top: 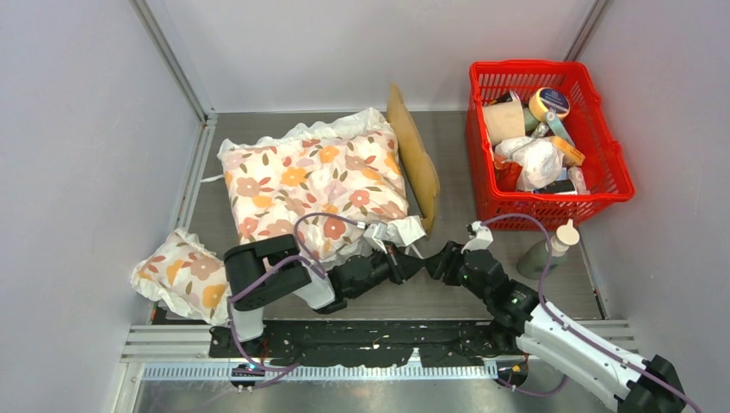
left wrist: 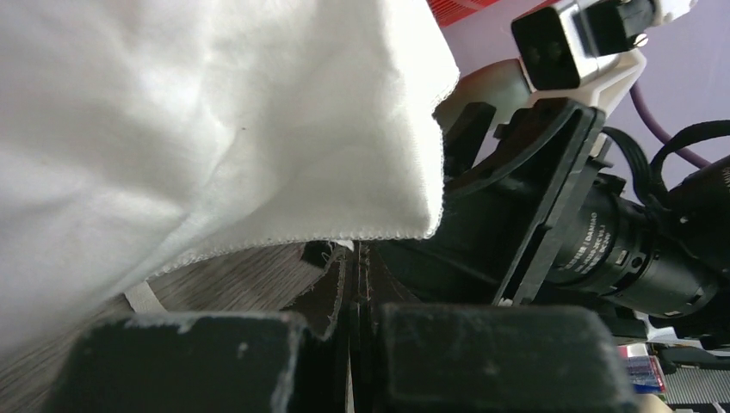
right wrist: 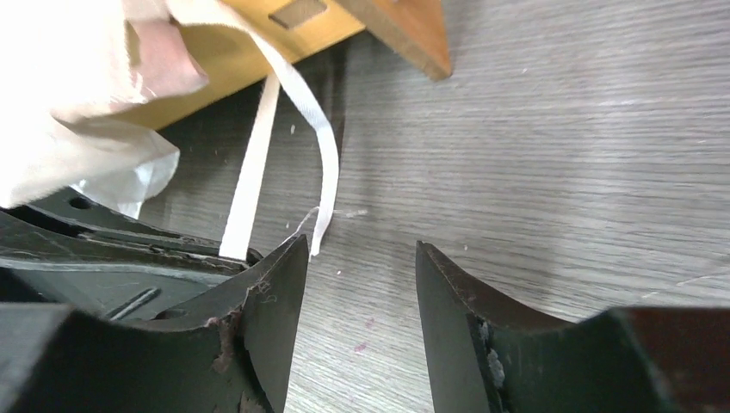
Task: Set up the pet bed
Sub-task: Tie the ropes to the bed frame.
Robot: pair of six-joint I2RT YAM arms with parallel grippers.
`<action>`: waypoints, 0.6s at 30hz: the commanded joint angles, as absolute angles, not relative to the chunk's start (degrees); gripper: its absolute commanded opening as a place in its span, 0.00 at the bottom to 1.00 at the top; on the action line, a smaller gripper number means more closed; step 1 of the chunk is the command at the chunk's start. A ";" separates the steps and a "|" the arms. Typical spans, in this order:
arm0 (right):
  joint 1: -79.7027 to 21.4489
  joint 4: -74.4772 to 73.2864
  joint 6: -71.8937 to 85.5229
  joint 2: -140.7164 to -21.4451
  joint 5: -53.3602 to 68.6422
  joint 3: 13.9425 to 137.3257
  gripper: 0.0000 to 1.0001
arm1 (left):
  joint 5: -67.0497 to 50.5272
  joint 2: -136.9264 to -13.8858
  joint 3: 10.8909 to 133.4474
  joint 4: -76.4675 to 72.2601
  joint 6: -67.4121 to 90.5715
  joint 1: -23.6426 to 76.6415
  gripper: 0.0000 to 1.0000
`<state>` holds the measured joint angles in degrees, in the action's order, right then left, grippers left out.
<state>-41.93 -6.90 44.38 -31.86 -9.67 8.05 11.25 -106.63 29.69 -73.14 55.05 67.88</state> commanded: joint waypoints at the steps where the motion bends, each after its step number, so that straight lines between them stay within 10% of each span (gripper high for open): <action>1: -41.78 -13.13 44.39 -27.15 -16.18 11.74 0.55 | 10.47 -106.97 29.22 -77.61 52.91 68.23 0.00; 18: -31.99 9.80 30.63 -51.81 13.28 19.05 0.55 | 9.35 -110.22 27.60 -82.53 47.88 68.30 0.00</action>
<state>-33.23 1.39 32.99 -47.31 1.91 17.72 9.93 -109.95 28.38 -76.62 51.99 67.99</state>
